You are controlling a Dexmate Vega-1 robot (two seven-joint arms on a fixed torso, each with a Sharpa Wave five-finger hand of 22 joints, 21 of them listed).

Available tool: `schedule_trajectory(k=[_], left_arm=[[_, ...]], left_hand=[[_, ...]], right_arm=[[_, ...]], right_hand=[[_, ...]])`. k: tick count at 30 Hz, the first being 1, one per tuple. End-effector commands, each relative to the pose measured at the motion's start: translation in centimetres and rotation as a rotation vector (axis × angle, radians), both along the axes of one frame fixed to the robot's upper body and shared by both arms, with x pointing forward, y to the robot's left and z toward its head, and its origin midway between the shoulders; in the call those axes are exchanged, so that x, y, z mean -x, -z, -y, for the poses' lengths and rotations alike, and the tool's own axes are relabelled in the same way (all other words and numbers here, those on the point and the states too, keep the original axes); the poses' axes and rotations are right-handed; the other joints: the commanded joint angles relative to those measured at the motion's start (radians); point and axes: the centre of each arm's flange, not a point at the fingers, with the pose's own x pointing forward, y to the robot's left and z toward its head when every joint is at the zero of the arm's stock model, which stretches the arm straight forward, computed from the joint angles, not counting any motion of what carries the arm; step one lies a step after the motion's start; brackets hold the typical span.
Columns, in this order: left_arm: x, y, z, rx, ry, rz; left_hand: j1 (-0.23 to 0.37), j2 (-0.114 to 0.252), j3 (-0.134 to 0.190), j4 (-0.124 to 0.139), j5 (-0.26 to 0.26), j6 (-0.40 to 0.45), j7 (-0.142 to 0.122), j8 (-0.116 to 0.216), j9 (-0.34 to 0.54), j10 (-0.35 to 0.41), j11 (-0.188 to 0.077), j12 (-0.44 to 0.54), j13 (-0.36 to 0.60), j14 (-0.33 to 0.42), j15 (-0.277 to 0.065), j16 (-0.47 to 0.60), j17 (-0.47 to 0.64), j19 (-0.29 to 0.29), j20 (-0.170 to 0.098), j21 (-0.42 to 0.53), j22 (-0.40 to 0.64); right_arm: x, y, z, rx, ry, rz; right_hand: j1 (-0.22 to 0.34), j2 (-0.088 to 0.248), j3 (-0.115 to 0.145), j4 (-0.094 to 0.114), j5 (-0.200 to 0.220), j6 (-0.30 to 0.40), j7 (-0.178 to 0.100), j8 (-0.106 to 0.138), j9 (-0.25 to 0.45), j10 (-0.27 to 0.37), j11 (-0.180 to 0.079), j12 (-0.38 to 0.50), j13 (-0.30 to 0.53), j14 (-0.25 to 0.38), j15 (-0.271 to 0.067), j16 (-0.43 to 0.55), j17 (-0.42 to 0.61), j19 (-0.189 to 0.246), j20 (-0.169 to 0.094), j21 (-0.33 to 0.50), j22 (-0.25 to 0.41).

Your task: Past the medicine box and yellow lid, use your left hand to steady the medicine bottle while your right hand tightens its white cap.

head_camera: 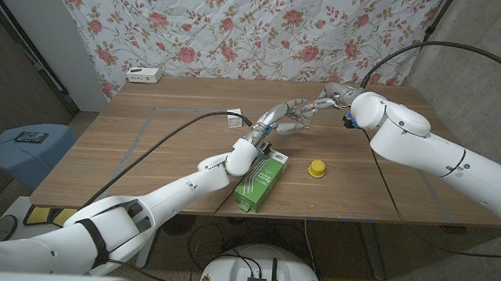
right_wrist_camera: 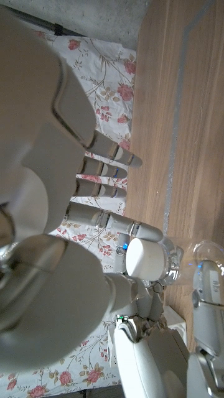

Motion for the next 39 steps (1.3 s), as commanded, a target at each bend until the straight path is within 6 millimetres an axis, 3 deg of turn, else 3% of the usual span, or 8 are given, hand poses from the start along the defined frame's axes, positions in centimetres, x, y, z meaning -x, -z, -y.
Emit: schedule_trajectory(k=[1,6,15,22,29,39], left_arm=[[0.0,0.0,-0.3,0.005,-0.004,0.001],[0.0,0.0,-0.3,0.006,-0.003,0.003],[0.1,0.2,-0.3,0.009,-0.002,0.002],[0.2,0.3,-0.3,0.007,0.002,0.001],[0.2,0.1,-0.3,0.005,0.007,0.005],[0.0,-0.1,-0.2,0.0,0.013,0.007]], left_hand=[[0.013,0.001,0.005,-0.003,0.004,0.005,-0.011,-0.001,0.006,0.084,-0.077,0.004,0.006,0.01,-0.065,0.002,0.001,-0.005,-0.123,0.004,0.002],[0.012,0.003,0.006,-0.002,0.004,0.005,-0.011,-0.001,0.006,0.085,-0.073,0.004,0.006,0.01,-0.064,0.002,0.001,-0.004,-0.123,0.004,0.002],[0.012,0.003,0.007,-0.002,0.004,0.006,-0.012,-0.001,0.006,0.083,-0.072,0.004,0.006,0.01,-0.065,0.003,0.002,-0.004,-0.123,0.004,0.002],[0.011,0.004,0.007,-0.001,0.004,0.006,-0.012,-0.001,0.006,0.086,-0.075,0.005,0.006,0.01,-0.065,0.002,0.002,-0.004,-0.123,0.004,0.002],[0.013,0.004,0.007,-0.002,0.004,0.008,-0.014,-0.001,0.006,0.086,-0.072,0.004,0.006,0.013,-0.067,0.004,0.002,-0.005,-0.123,0.004,0.002],[0.011,0.003,0.008,-0.001,0.004,0.01,-0.015,0.0,0.006,0.085,-0.074,0.004,0.006,0.011,-0.064,0.002,0.001,-0.005,-0.122,0.004,0.002]], right_arm=[[-0.2,0.0,-0.3,-0.012,0.03,0.036],[-0.1,0.1,-0.4,-0.013,0.04,0.046],[0.1,0.2,-0.4,-0.015,0.048,0.045],[0.4,0.2,-0.3,-0.002,0.04,0.025],[1.0,0.2,-0.1,0.006,0.051,0.009],[1.3,0.0,-0.1,0.029,0.042,-0.025]], right_hand=[[-0.009,-0.003,-0.008,-0.004,0.004,0.056,-0.015,0.018,0.001,0.033,-0.001,0.009,-0.001,0.024,-0.003,0.007,0.001,0.018,-0.003,0.009,0.001],[-0.017,-0.005,-0.012,-0.005,0.006,0.1,-0.012,0.037,-0.002,0.055,-0.006,0.01,-0.001,0.037,-0.009,0.009,0.001,0.028,-0.009,0.01,0.002],[-0.027,-0.012,-0.019,-0.006,0.007,0.12,-0.009,0.044,-0.008,0.079,-0.011,0.013,-0.001,0.048,-0.016,0.011,0.002,0.033,-0.009,0.009,0.002],[-0.065,-0.032,-0.041,0.002,0.008,0.068,-0.002,0.025,-0.012,0.061,-0.004,-0.004,-0.001,0.035,-0.004,0.001,0.003,0.019,0.002,0.001,0.002],[-0.144,-0.054,-0.078,0.027,0.016,-0.032,0.008,-0.012,-0.011,0.028,0.011,-0.026,0.001,0.013,0.018,-0.013,0.006,-0.006,0.016,-0.005,0.002],[-0.204,-0.076,-0.112,0.04,0.034,-0.174,0.029,-0.062,0.001,-0.03,0.025,-0.043,0.002,-0.024,0.042,-0.033,0.003,-0.038,0.022,-0.008,0.002]])
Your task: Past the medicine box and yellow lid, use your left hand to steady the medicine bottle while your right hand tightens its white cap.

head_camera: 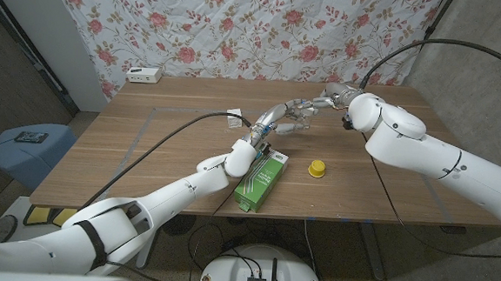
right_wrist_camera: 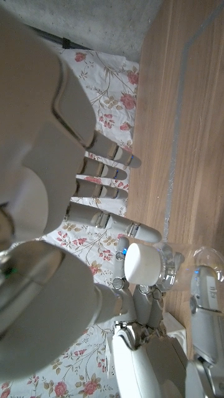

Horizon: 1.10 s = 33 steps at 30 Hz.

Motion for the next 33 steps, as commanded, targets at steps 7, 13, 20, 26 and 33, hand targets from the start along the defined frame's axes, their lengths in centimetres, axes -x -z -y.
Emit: schedule_trajectory(k=[7,13,20,26,33], left_arm=[[-0.3,-0.3,0.0,-0.006,0.0,0.001],[-0.3,-0.1,-0.2,-0.004,-0.006,-0.004],[-0.2,-0.1,-0.2,-0.001,-0.007,-0.005],[-0.2,-0.1,-0.3,-0.003,-0.009,-0.003],[-0.1,0.0,-0.2,-0.005,-0.008,-0.004]], left_hand=[[0.011,0.004,0.01,0.0,0.006,0.004,-0.009,-0.001,0.006,0.084,-0.078,0.003,0.005,0.007,-0.06,0.003,0.002,-0.005,-0.122,0.004,0.002],[0.011,0.003,0.01,0.0,0.005,0.004,-0.01,-0.001,0.006,0.084,-0.077,0.003,0.005,0.008,-0.06,0.003,0.002,-0.004,-0.124,0.004,0.002],[0.011,0.004,0.011,0.0,0.006,0.004,-0.012,-0.001,0.006,0.084,-0.074,0.003,0.005,0.008,-0.062,0.003,0.002,-0.005,-0.123,0.004,0.002],[0.011,0.003,0.011,0.0,0.005,0.004,-0.011,-0.001,0.006,0.082,-0.075,0.002,0.005,0.006,-0.062,0.002,0.001,-0.005,-0.123,0.004,0.002],[0.011,0.003,0.011,0.0,0.005,0.004,-0.012,-0.002,0.006,0.085,-0.076,0.003,0.005,0.008,-0.062,0.003,0.002,-0.005,-0.123,0.004,0.002]], right_arm=[[0.4,-0.1,0.3,0.024,-0.025,-0.078],[0.3,-0.2,0.4,0.033,-0.051,-0.089],[0.3,-0.5,0.6,0.037,-0.086,-0.119],[0.4,-0.8,0.8,0.041,-0.117,-0.141],[0.4,-1.1,0.8,0.05,-0.137,-0.163]], right_hand=[[0.01,0.026,0.007,-0.014,0.023,-0.152,0.013,-0.06,0.01,-0.072,0.018,-0.01,0.003,-0.038,0.023,-0.017,-0.004,-0.032,0.002,-0.003,0.002],[0.052,0.047,0.029,-0.044,0.012,-0.286,0.023,-0.128,-0.002,-0.135,0.031,-0.01,0.003,-0.073,0.035,-0.023,-0.007,-0.054,0.007,-0.003,0.002],[0.075,0.056,0.04,-0.06,0.006,-0.339,0.016,-0.158,-0.007,-0.173,0.027,-0.011,0.003,-0.107,0.038,-0.028,-0.008,-0.072,0.01,-0.004,0.002],[0.105,0.069,0.057,-0.075,0.001,-0.39,0.013,-0.187,-0.011,-0.212,0.033,-0.011,0.003,-0.135,0.045,-0.03,-0.008,-0.085,0.01,-0.004,0.002],[0.142,0.08,0.076,-0.09,-0.003,-0.433,0.01,-0.213,-0.015,-0.244,0.037,-0.01,0.003,-0.155,0.051,-0.03,-0.008,-0.095,0.009,-0.003,0.002]])
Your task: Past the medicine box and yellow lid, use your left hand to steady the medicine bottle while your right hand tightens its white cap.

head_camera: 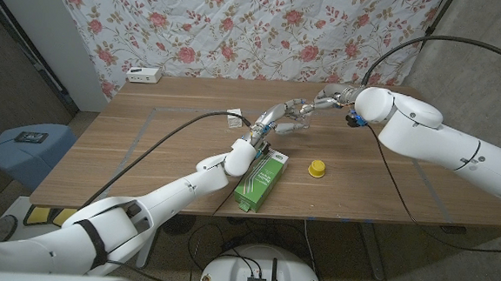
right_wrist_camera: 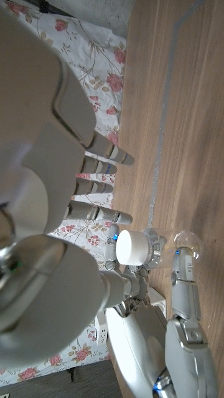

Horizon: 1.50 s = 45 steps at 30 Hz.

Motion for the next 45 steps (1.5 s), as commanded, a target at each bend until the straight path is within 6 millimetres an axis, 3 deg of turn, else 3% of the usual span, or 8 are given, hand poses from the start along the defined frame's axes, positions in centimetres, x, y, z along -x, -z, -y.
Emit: schedule_trajectory(k=[1,8,22,45], left_arm=[[0.2,0.1,0.0,-0.002,-0.003,0.001],[0.4,0.1,-0.1,-0.003,-0.004,0.005],[0.5,0.2,0.1,-0.006,0.007,0.009],[-0.1,-0.4,0.1,-0.012,0.008,0.01]], left_hand=[[0.012,0.003,0.004,-0.001,0.004,-0.001,-0.007,-0.001,0.006,0.085,-0.077,0.007,0.002,0.008,-0.063,0.003,0.002,-0.005,-0.123,0.004,0.002],[0.012,0.004,0.004,-0.001,0.004,-0.002,-0.006,-0.002,0.006,0.086,-0.078,0.007,0.002,0.011,-0.063,0.004,0.002,-0.006,-0.123,0.004,0.002],[0.014,0.002,0.005,-0.003,0.004,-0.003,-0.006,-0.002,0.006,0.084,-0.075,0.007,0.002,0.008,-0.066,0.003,0.002,-0.006,-0.123,0.004,0.002],[0.011,0.004,0.005,0.0,0.004,-0.003,-0.007,-0.002,0.006,0.086,-0.078,0.007,0.002,0.009,-0.063,0.003,0.002,-0.007,-0.123,0.004,0.002]], right_arm=[[0.1,-0.5,0.0,0.017,-0.055,-0.048],[0.3,-0.8,-0.1,0.02,-0.068,-0.058],[0.6,-1.2,0.1,0.017,-0.066,-0.048],[-0.8,-1.5,-0.1,0.018,-0.06,-0.045]], right_hand=[[0.03,0.007,0.017,-0.012,0.0,-0.022,-0.007,-0.013,0.001,-0.018,0.0,-0.002,0.003,-0.016,0.007,-0.001,0.002,-0.01,0.001,0.001,0.002],[0.07,0.017,0.039,-0.022,0.008,-0.037,-0.02,-0.025,-0.002,-0.037,0.003,0.001,0.003,-0.029,0.009,0.0,0.002,-0.014,-0.002,0.002,0.001],[0.126,0.032,0.071,-0.03,0.022,-0.015,-0.057,-0.026,-0.006,-0.036,0.005,0.01,0.002,-0.034,0.008,0.005,0.002,-0.015,-0.004,0.004,0.001],[0.2,0.036,0.109,-0.027,0.023,0.1,-0.083,0.003,-0.008,-0.011,-0.003,0.023,0.001,-0.015,-0.007,0.015,-0.002,0.005,-0.011,0.011,0.001]])
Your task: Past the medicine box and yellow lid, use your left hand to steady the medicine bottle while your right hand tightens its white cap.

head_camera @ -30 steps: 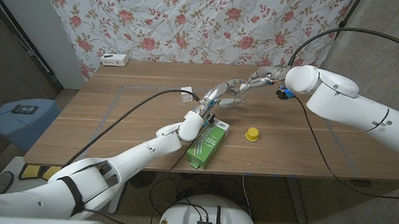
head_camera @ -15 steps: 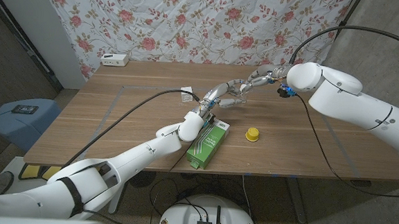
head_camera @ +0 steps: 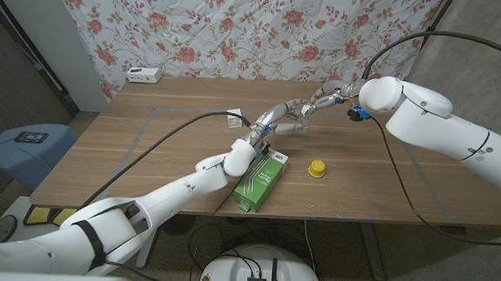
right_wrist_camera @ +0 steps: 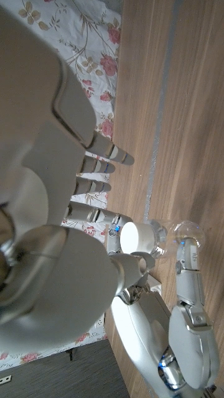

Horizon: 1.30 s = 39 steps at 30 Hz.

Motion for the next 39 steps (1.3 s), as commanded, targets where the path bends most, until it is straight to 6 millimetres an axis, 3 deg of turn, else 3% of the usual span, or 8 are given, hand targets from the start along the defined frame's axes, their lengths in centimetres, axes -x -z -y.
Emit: schedule_trajectory(k=[1,9,22,39], left_arm=[[-0.31,-0.2,0.14,-0.003,0.0,-0.001],[-0.51,-0.31,0.28,-0.004,-0.003,-0.005],[-0.73,-0.36,0.48,-0.005,-0.006,-0.009],[-0.91,-0.42,0.44,-0.004,-0.007,-0.012]], left_hand=[[0.012,0.003,0.006,0.0,0.007,0.001,-0.003,-0.002,0.006,0.084,-0.079,0.003,0.002,0.008,-0.064,0.003,0.002,-0.006,-0.123,0.004,0.002],[0.01,0.003,0.006,0.001,0.007,0.0,-0.002,-0.002,0.006,0.083,-0.078,0.003,0.002,0.009,-0.062,0.003,0.002,-0.007,-0.123,0.004,0.002],[0.011,0.004,0.007,0.001,0.007,0.0,-0.002,-0.002,0.006,0.084,-0.079,0.003,0.002,0.009,-0.063,0.003,0.002,-0.006,-0.124,0.004,0.002],[0.012,0.004,0.007,0.0,0.007,0.002,-0.002,-0.001,0.006,0.084,-0.077,0.003,0.002,0.011,-0.063,0.004,0.002,-0.006,-0.123,0.004,0.002]], right_arm=[[-0.7,-0.15,-0.02,-0.001,0.001,0.009],[-0.97,-0.18,0.16,-0.01,0.001,0.015],[-1.26,-0.1,0.46,-0.024,0.004,0.034],[-1.63,0.19,0.64,-0.039,0.032,0.045]], right_hand=[[0.011,-0.002,0.013,0.001,-0.002,0.028,-0.002,0.014,0.001,0.015,0.002,0.008,0.001,0.008,-0.008,0.01,0.003,0.009,0.0,0.006,0.003],[0.02,-0.002,0.017,0.004,-0.005,0.06,0.0,0.024,0.002,0.027,-0.003,0.011,0.001,0.016,-0.012,0.012,0.002,0.016,-0.003,0.008,0.003],[0.035,-0.004,0.022,0.01,-0.012,0.167,-0.025,0.06,0.004,0.075,-0.017,0.022,0.0,0.051,-0.025,0.022,0.001,0.038,-0.006,0.011,0.003],[0.008,-0.005,0.01,0.028,-0.022,0.209,-0.015,0.071,0.004,0.109,-0.022,0.027,0.0,0.077,-0.034,0.03,0.005,0.059,-0.008,0.014,0.003]])
